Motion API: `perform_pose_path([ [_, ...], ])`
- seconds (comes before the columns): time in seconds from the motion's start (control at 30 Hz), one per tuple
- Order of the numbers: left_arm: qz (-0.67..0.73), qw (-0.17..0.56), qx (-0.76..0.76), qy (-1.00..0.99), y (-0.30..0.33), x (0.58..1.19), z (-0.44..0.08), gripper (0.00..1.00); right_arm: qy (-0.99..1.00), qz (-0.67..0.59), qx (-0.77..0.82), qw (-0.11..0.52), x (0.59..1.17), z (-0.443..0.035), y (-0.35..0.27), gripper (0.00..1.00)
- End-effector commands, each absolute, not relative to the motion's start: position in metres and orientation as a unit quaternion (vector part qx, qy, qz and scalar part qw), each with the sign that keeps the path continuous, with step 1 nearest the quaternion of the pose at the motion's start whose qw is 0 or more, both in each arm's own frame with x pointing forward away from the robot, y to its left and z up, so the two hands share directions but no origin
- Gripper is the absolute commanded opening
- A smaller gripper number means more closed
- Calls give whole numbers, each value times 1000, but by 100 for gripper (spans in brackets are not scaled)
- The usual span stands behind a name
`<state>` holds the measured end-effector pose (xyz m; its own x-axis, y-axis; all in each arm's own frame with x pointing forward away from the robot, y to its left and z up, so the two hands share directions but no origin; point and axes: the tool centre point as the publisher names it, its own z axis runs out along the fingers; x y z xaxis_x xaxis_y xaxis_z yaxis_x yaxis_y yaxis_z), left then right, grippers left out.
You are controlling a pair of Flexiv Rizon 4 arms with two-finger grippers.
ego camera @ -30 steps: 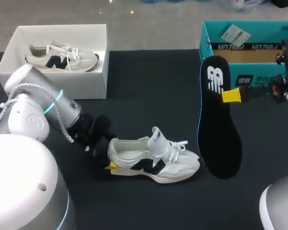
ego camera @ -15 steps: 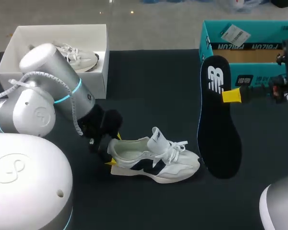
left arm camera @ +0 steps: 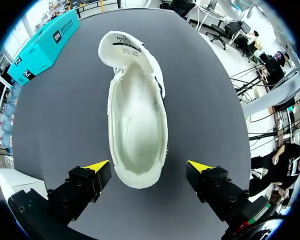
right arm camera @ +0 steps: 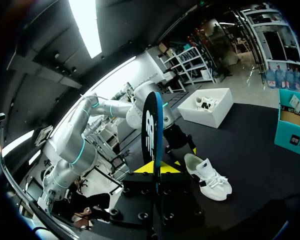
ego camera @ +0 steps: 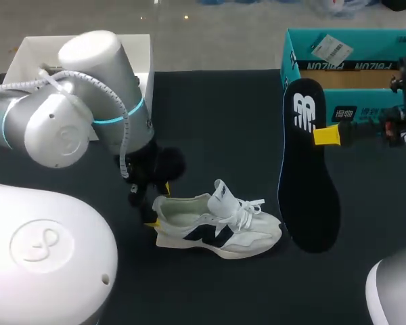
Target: Take the shoe out of the shoebox, open the shoe tongue, remove and reinsert the insole, then place the shoe into the shoebox
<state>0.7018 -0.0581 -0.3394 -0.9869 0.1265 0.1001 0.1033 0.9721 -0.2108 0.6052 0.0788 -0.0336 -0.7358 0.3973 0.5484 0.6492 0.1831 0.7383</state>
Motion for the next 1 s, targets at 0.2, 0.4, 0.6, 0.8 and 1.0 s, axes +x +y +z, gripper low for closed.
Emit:
perform_pose_path([
  [0.2,8,41,-52,-998,-58,698,-331,100,-732,-575,-352,97,596,-39,77,0],
  [0.4,14,38,-50,-998,-59,697,-333,100,-732,-575,-352,97,596,-39,77,0],
  [0.6,18,40,-46,-998,-58,696,-334,100,-732,-575,-352,97,596,-39,77,0],
  [0.8,28,38,-31,-998,-57,696,-333,100,-732,-575,-352,97,596,-39,77,0],
  [1.0,28,38,-31,-998,-57,696,-333,100,-732,-575,-352,97,596,-39,77,0],
])
